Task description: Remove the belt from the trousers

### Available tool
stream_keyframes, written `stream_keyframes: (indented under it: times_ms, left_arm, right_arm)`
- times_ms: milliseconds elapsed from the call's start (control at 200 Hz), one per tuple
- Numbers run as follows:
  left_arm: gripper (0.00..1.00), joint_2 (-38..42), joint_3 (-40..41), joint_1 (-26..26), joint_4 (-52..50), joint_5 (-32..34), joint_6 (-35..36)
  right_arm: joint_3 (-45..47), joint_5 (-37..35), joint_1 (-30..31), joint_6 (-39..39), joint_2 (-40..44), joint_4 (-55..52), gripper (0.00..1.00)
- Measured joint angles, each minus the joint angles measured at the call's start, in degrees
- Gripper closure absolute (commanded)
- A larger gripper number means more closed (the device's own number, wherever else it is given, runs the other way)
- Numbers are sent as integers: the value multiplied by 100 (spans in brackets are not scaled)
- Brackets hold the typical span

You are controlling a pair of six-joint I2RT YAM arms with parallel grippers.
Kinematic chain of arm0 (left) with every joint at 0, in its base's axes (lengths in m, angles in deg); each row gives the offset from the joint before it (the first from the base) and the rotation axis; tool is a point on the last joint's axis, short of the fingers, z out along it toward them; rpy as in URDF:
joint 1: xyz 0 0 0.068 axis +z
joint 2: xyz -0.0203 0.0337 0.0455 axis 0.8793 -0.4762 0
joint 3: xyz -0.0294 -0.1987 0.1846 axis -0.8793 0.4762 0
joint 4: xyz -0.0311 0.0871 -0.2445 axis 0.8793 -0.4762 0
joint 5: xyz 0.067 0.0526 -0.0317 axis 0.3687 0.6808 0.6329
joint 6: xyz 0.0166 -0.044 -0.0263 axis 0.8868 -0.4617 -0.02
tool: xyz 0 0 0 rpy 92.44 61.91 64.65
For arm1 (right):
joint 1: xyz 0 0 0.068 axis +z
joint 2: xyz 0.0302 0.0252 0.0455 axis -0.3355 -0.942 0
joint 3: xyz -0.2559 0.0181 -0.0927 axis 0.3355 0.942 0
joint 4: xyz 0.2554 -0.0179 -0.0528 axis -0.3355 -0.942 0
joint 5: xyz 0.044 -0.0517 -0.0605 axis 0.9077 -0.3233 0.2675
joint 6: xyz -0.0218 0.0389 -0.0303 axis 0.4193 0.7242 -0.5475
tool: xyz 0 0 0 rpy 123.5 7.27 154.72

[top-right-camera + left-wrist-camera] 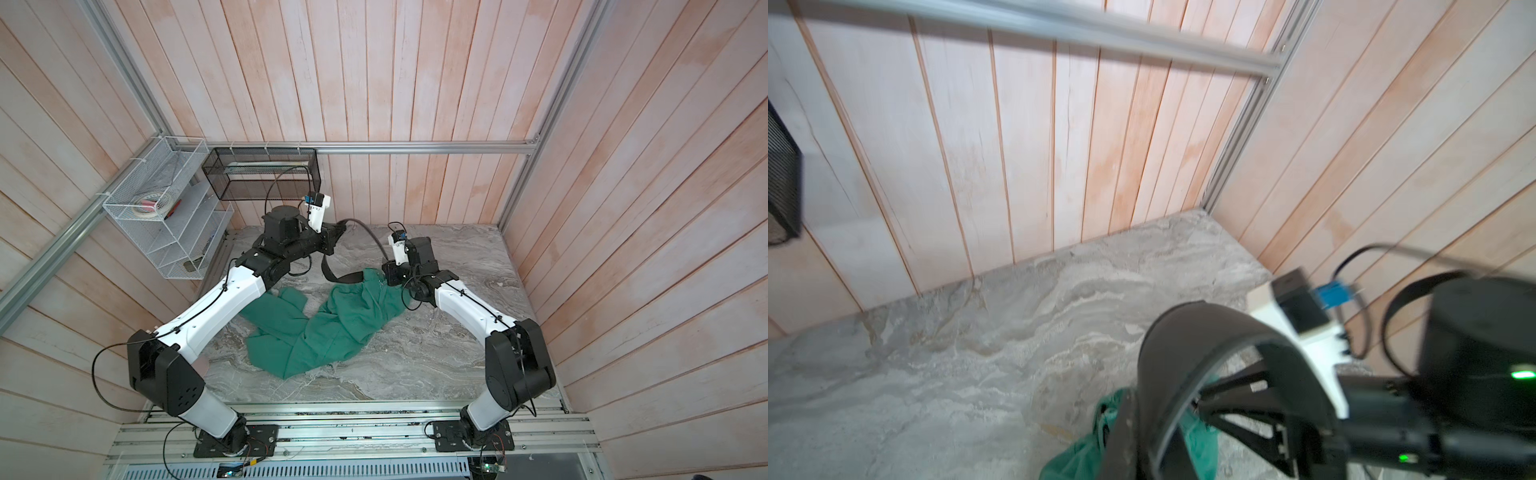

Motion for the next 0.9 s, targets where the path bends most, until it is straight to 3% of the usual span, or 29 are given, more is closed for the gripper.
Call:
stream_keyframes:
  times_ms: [130, 310, 470, 675, 735, 840, 900]
  left_arm:
    - [100, 208, 2, 15, 190, -42, -59]
    - [100, 164, 122, 52, 214, -42, -140]
    - [100, -173, 234, 254, 199, -90, -573]
    - [99, -828, 413, 697, 116, -415, -1338]
    - [92, -1008, 466, 796, 31, -485, -1495]
    - [60, -1279, 516, 916, -184, -562, -1698]
    - [49, -1355, 540, 962, -315, -597, -1718]
  right_arm:
    - [144, -26, -168, 118, -111, -197, 77]
    - [175, 87, -166, 136, 4, -96, 64]
    - [181, 85, -122, -44, 256, 61, 48]
    - [173, 57, -9, -323, 192, 63, 43]
    - [173, 48, 24, -341, 146, 42, 43]
    - [173, 26, 55, -339, 87, -31, 42]
    - [173, -24, 59, -328, 79, -63, 42]
